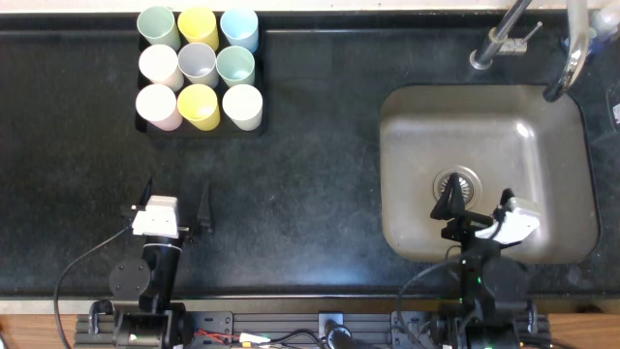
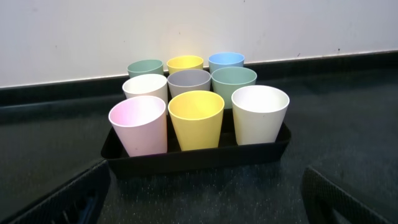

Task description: Store Cups

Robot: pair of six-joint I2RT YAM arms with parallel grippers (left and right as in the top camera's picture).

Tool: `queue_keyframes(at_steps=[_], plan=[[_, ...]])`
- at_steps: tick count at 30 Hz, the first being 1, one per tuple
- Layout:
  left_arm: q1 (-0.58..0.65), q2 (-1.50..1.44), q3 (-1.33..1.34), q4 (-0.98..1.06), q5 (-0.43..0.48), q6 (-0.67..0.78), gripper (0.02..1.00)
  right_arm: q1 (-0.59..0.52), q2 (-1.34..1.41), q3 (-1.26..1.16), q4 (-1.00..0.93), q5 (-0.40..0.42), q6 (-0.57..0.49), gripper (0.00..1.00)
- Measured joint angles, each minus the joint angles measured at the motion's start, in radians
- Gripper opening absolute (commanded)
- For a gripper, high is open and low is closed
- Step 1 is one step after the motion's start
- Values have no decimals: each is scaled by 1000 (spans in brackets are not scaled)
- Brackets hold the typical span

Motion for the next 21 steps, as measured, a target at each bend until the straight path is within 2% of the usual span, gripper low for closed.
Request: queue_keyframes(at_steps=[9, 14, 18, 21], plan=[[0, 0, 0, 0, 0, 0, 998, 1, -18, -154, 325, -93, -46, 998], [0, 0, 0, 0, 0, 0, 998, 2, -16, -161, 327, -124, -92, 998], [0, 0, 0, 0, 0, 0, 998, 7, -16, -161, 216, -140, -111, 998], [0, 0, 0, 0, 0, 0, 998, 19, -15, -161, 209, -153, -114, 998]])
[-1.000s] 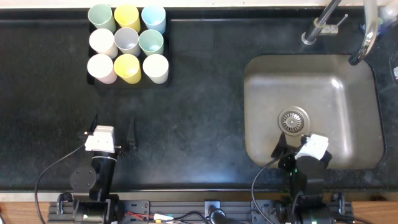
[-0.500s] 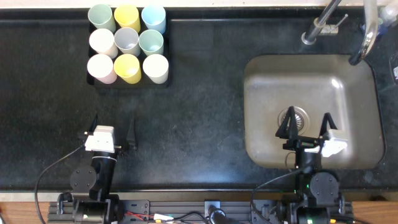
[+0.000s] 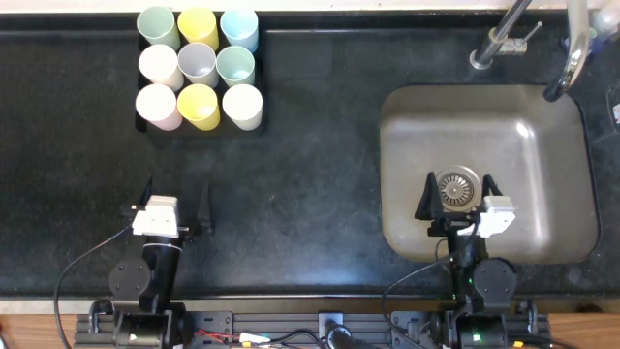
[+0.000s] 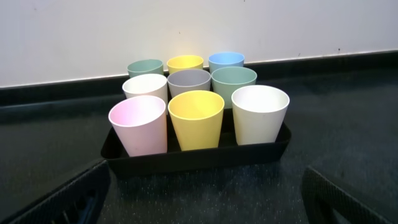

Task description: Store Cups

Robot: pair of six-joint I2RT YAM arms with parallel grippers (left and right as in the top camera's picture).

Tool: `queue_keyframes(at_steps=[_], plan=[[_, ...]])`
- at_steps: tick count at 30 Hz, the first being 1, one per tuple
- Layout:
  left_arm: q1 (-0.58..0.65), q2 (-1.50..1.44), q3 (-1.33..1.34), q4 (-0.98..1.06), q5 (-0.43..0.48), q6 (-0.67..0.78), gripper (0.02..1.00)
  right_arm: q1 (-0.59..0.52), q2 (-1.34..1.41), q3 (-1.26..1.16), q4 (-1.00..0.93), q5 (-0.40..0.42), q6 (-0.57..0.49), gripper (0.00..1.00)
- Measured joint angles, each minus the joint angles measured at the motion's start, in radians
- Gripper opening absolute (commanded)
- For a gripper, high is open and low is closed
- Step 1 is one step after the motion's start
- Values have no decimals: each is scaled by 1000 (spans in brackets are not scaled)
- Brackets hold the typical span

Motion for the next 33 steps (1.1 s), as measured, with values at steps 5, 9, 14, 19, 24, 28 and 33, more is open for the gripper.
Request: queue_keyframes(at_steps=[5, 9, 14, 19, 24, 28, 33], plan=[[0, 0, 0, 0, 0, 0, 998, 2, 0, 0, 0, -12, 0, 1000], [0, 0, 0, 0, 0, 0, 998, 2, 0, 0, 0, -17, -15, 996], [0, 0, 0, 0, 0, 0, 996, 2, 0, 0, 0, -21, -27, 998], [0, 0, 0, 0, 0, 0, 998, 2, 0, 0, 0, -21, -29, 998], [0, 0, 0, 0, 0, 0, 998, 2, 0, 0, 0, -21, -30, 996], [0, 0, 0, 0, 0, 0, 998, 2, 0, 0, 0, -23, -30, 998], [0, 0, 0, 0, 0, 0, 998, 2, 0, 0, 0, -23, -29, 996]])
